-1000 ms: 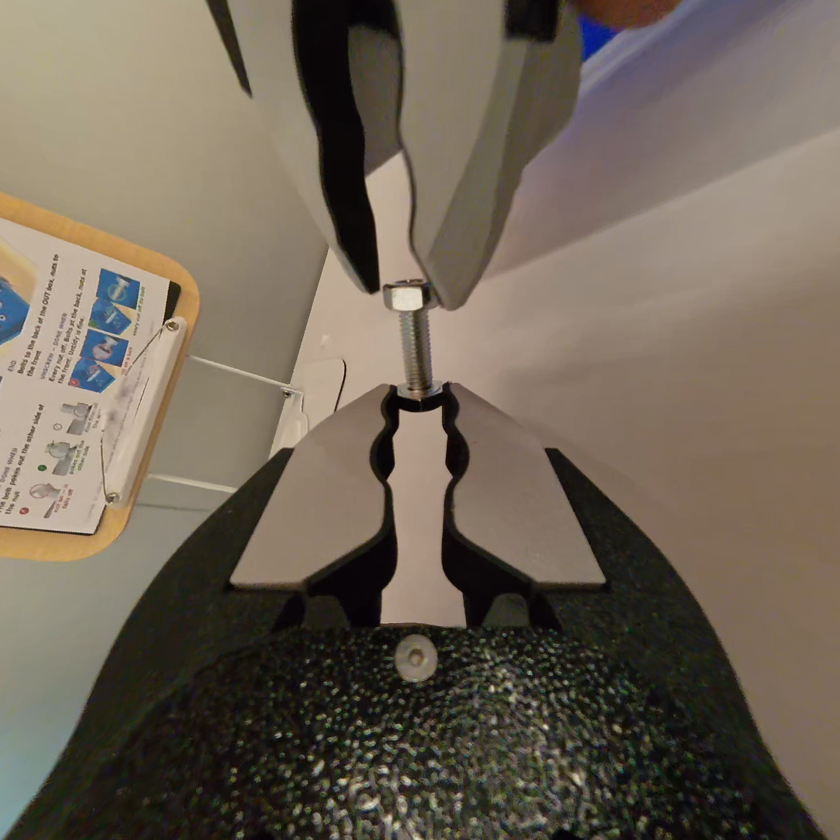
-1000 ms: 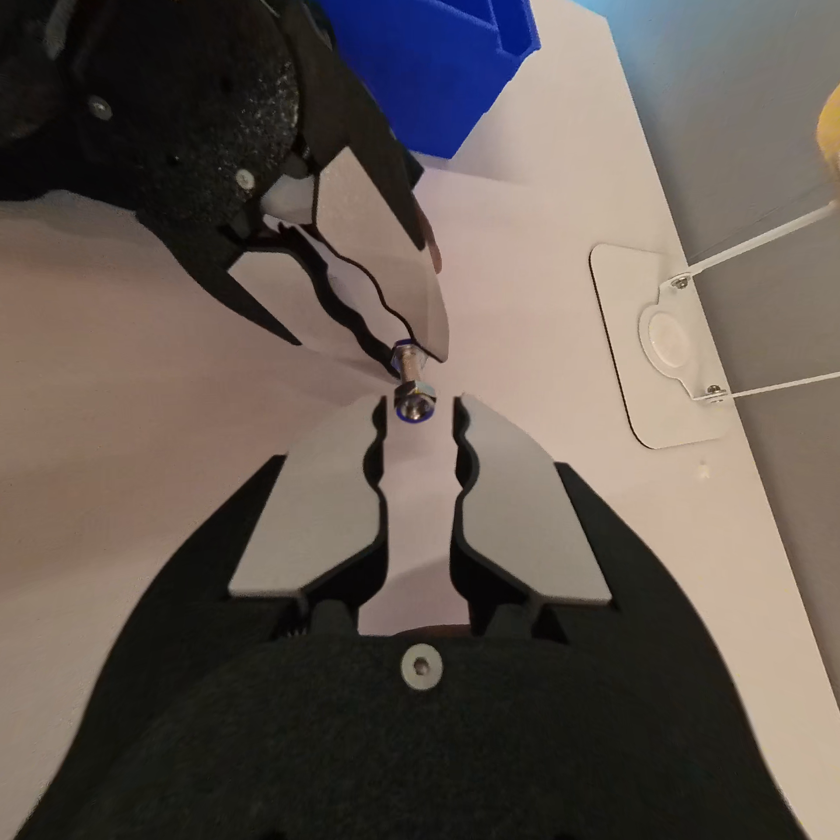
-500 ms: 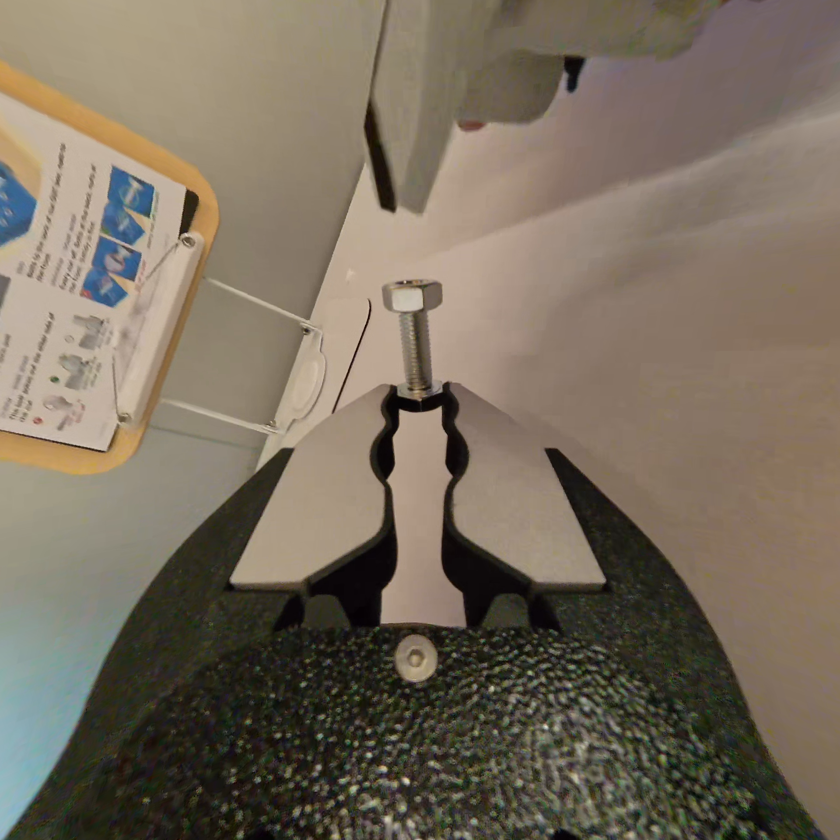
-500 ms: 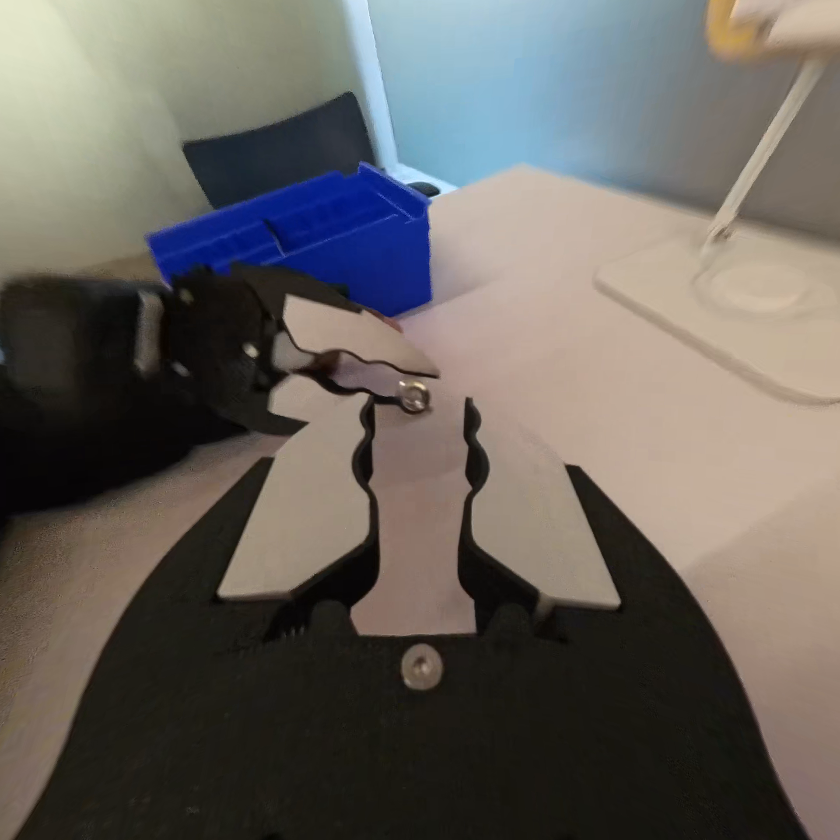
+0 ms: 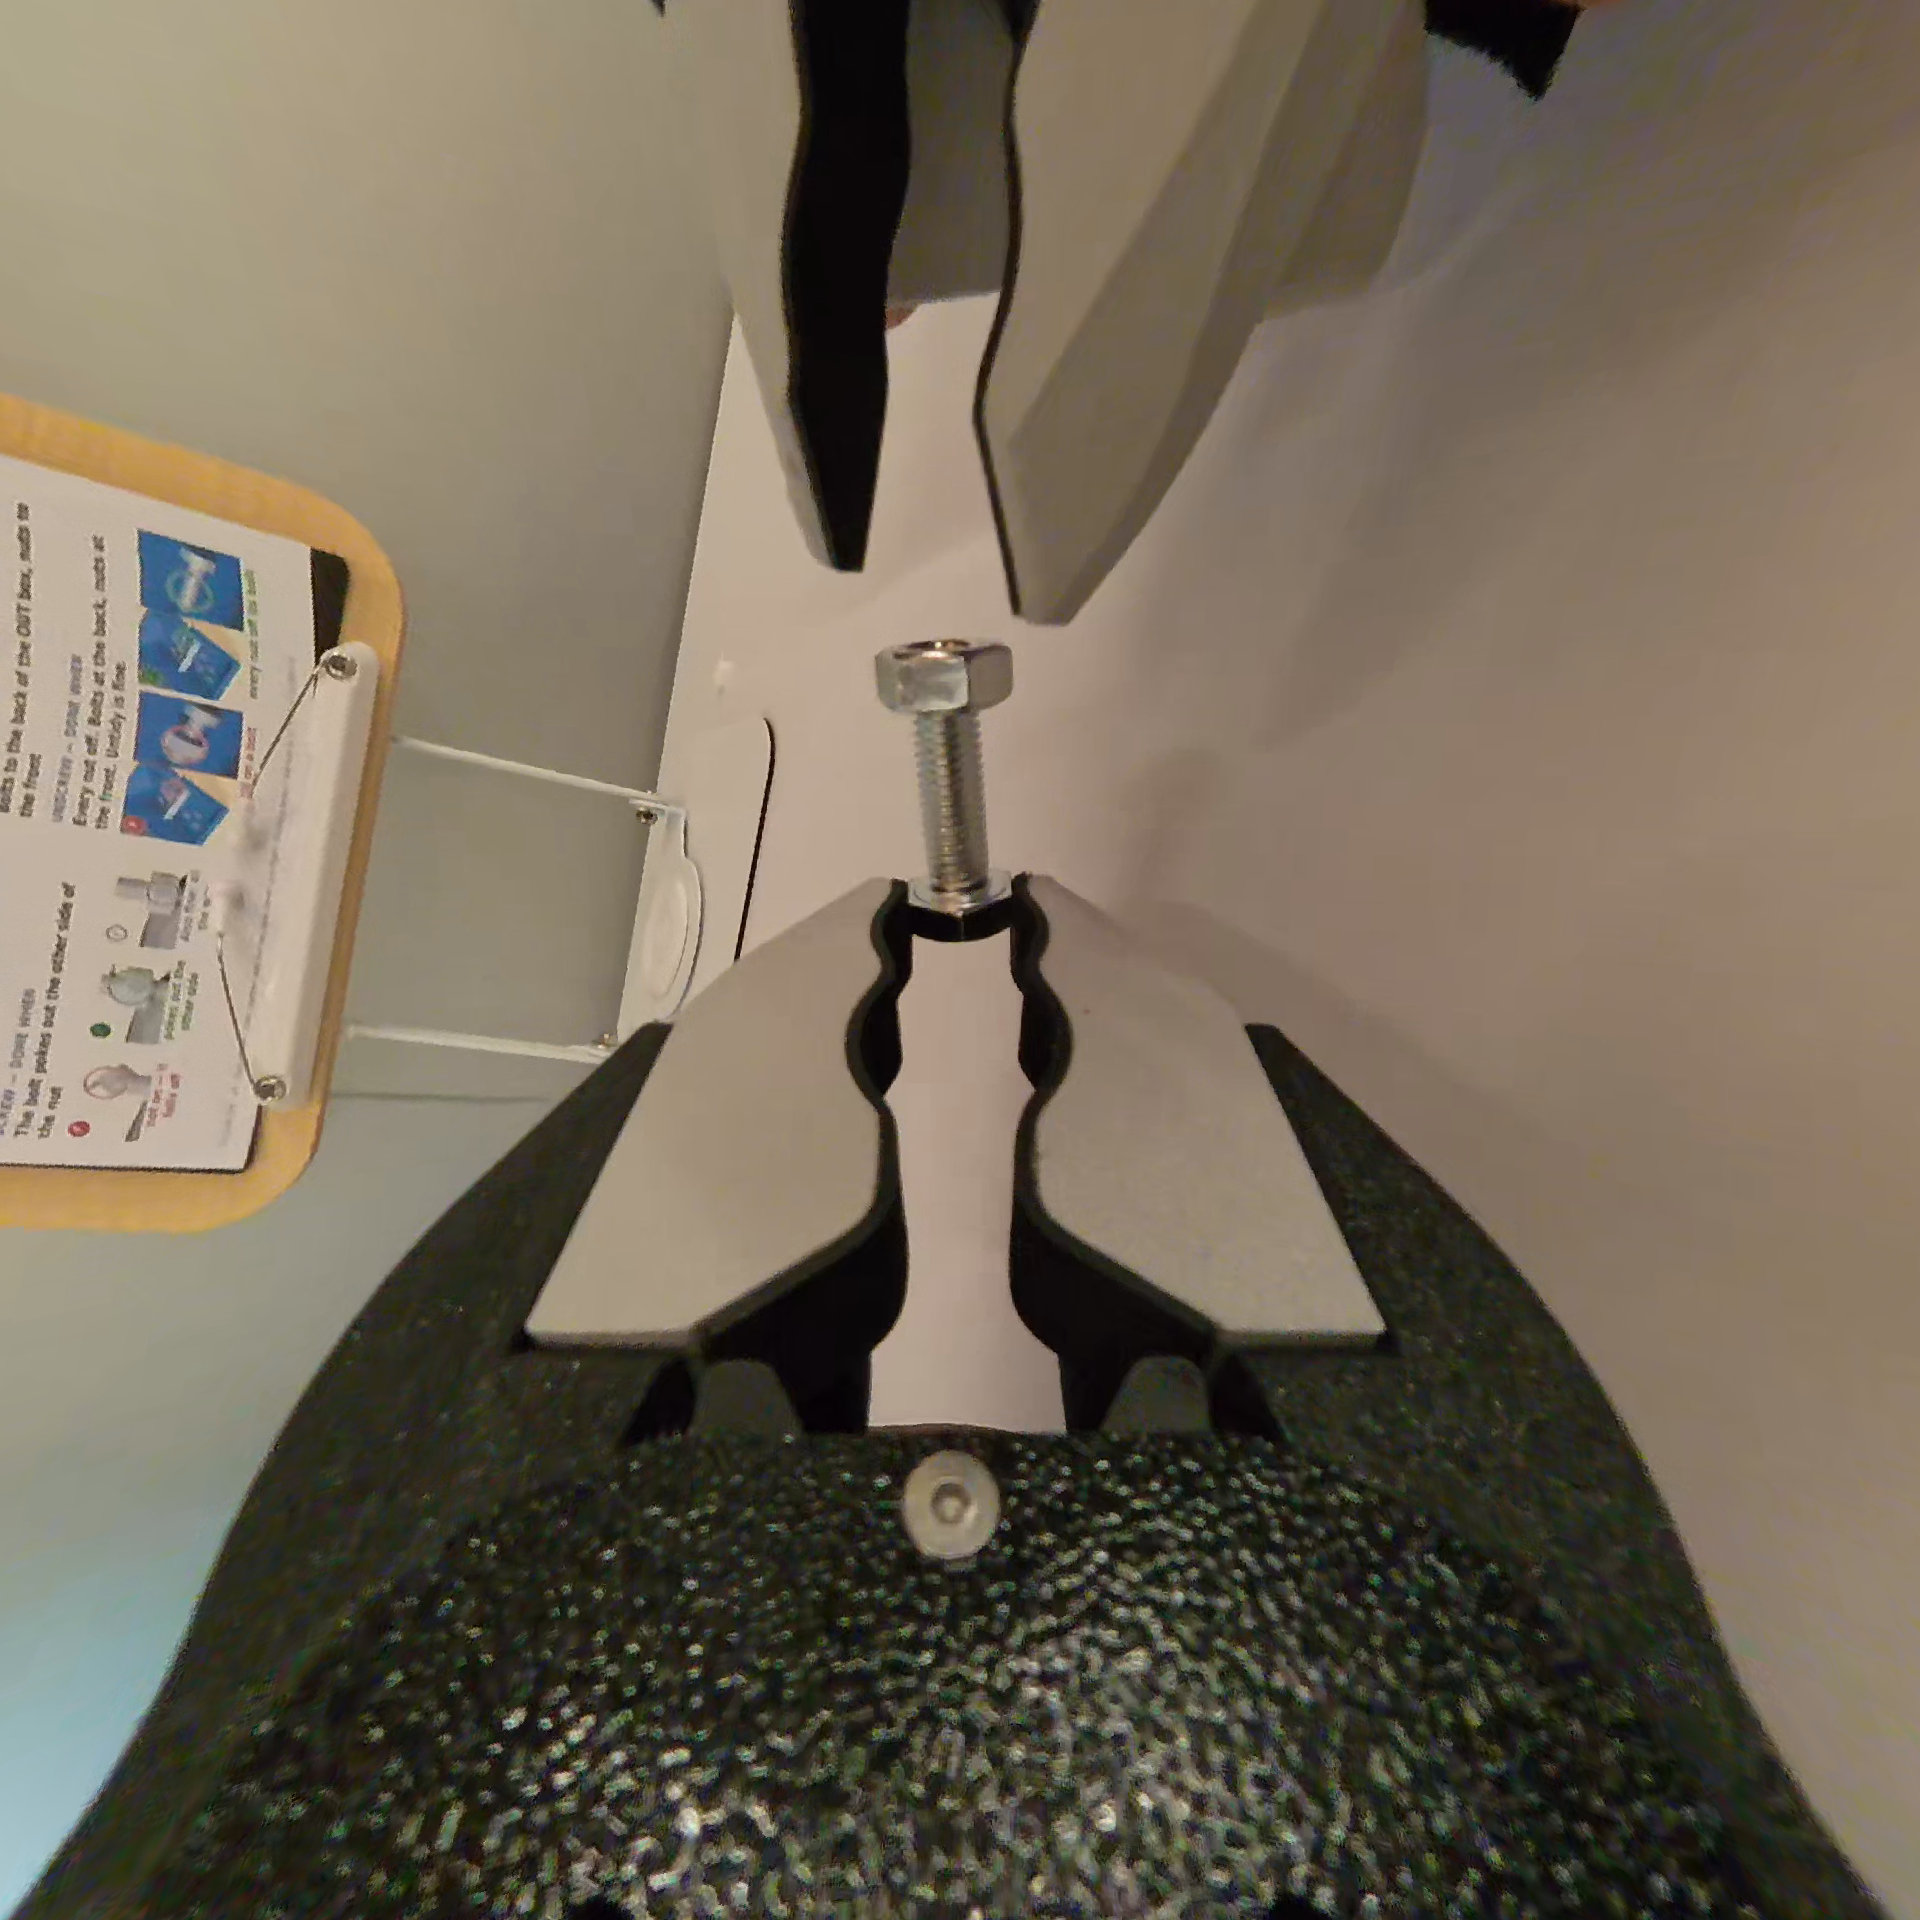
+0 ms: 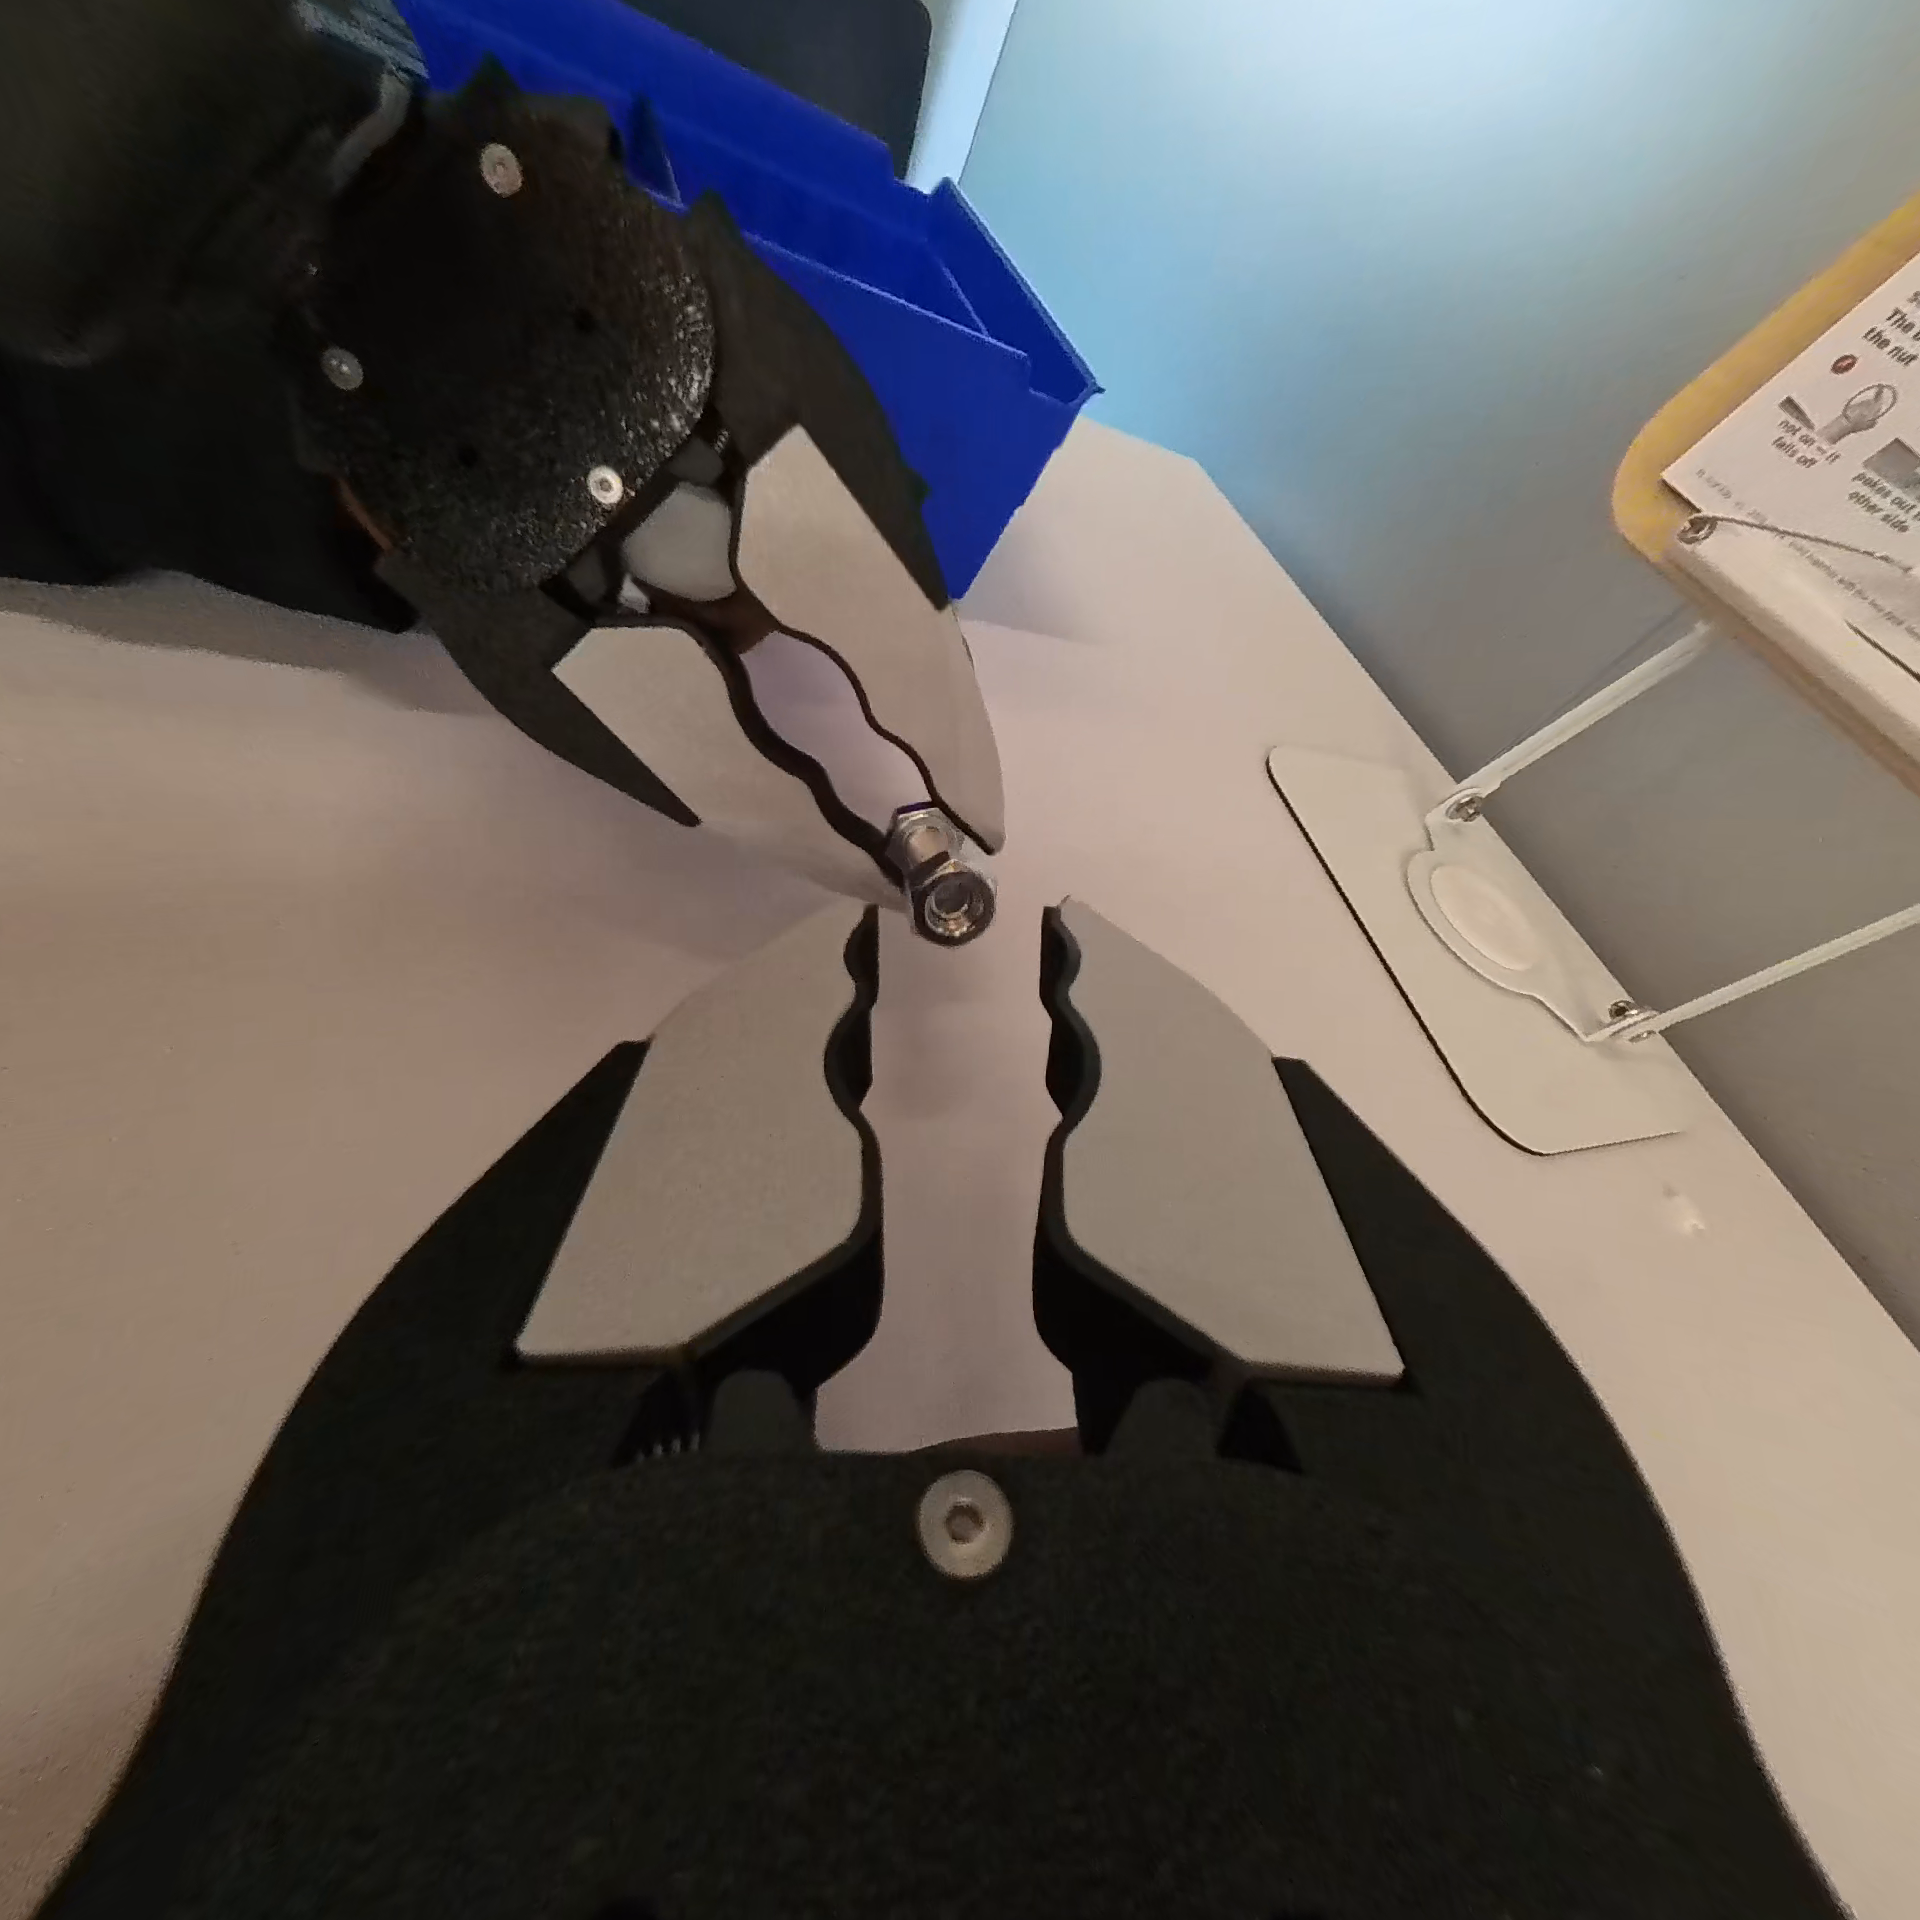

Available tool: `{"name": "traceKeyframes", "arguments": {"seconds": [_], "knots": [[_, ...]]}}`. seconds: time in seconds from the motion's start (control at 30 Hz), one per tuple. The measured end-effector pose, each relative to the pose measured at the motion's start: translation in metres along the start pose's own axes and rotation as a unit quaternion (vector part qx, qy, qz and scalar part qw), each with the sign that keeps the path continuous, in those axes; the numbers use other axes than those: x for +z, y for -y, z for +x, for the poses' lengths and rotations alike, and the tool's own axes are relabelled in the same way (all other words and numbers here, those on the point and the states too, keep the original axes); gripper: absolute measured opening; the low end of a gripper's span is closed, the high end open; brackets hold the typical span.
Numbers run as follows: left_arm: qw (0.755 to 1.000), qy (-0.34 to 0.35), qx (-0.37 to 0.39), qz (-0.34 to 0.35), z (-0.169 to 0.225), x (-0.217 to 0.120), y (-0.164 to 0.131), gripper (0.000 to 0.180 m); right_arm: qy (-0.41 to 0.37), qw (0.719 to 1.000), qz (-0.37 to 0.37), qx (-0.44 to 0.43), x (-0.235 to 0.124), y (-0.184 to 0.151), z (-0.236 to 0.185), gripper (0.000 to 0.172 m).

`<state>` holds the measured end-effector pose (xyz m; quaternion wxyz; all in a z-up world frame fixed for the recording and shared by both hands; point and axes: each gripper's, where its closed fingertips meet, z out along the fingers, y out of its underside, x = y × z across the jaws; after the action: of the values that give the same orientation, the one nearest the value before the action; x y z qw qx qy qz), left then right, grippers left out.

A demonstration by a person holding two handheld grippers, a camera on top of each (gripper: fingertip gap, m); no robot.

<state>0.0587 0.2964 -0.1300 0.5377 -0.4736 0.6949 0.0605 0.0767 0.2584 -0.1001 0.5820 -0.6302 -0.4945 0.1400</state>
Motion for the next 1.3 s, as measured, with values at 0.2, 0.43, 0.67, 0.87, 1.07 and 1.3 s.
{"name": "traceKeyframes", "arguments": {"seconds": [0.2,0.43,0.67,0.87,1.07,1.3], "knots": [[1.0,0.008,0.023,0.005,0.002,0.001,0.008,0.018,-0.004,0.999,-0.04,0.035,0.008,-0.006,-0.003,0.018],[0.999,0.03,0.031,-0.016,-0.003,0.002,0.003,0.018,0.05,0.94,-0.011,0.337,0.011,-0.008,-0.002,0.02],[1.0,-0.017,-0.026,0.003,0.004,0.003,0.0,0.018,-0.014,0.998,-0.018,0.066,0.004,-0.011,0.003,0.05],[0.999,-0.042,-0.009,0.014,0.011,0.003,0.004,0.018,-0.014,0.999,-0.033,-0.013,0.005,-0.011,-0.006,0.033],[0.999,-0.011,0.045,-0.018,0.006,0.004,-0.001,0.018,-0.008,0.991,-0.079,0.104,0.012,-0.015,-0.006,0.017],[1.0,-0.007,-0.008,-0.019,0.0,0.004,-0.003,0.018,0.059,0.951,-0.004,0.303,0.007,-0.007,-0.004,0.029]]}}
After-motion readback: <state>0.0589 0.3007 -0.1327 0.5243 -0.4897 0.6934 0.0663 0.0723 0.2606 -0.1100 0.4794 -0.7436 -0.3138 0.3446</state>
